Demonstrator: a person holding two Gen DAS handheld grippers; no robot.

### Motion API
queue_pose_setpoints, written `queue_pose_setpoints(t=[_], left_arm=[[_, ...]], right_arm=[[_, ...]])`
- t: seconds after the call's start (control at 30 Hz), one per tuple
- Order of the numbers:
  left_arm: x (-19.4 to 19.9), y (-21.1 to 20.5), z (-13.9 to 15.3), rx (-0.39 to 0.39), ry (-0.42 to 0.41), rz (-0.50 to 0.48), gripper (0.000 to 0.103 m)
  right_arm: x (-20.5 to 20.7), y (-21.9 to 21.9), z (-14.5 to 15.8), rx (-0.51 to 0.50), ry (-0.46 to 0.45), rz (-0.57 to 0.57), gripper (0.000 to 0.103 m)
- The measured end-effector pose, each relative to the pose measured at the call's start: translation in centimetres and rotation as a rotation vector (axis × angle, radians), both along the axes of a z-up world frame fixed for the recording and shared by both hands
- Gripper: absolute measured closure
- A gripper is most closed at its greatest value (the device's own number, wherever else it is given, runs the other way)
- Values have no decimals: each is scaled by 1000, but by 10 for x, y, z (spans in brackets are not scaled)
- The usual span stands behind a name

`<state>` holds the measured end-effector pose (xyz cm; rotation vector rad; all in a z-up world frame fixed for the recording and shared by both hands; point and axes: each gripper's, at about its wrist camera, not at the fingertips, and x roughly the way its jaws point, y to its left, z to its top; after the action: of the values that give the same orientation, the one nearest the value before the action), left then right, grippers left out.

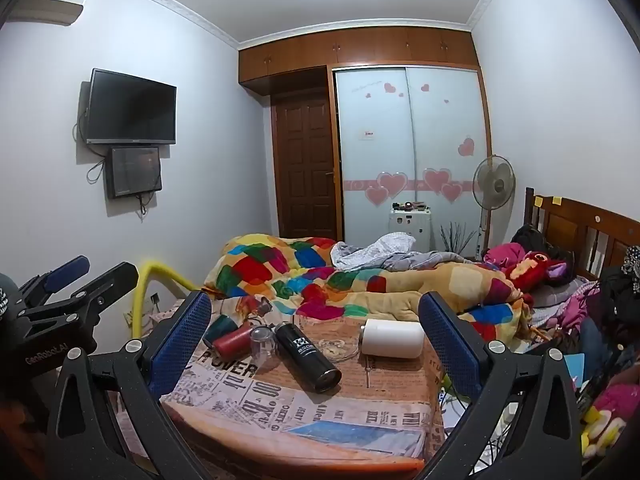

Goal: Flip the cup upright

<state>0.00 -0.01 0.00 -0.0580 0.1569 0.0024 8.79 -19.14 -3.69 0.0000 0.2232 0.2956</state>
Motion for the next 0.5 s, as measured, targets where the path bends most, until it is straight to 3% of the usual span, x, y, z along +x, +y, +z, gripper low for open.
queue_pose_setpoints(t=[0.5], left_arm=[[-4,-3,1,-6,-4,9,0]], right_arm=[[0,7,-6,-7,11,-2,0]])
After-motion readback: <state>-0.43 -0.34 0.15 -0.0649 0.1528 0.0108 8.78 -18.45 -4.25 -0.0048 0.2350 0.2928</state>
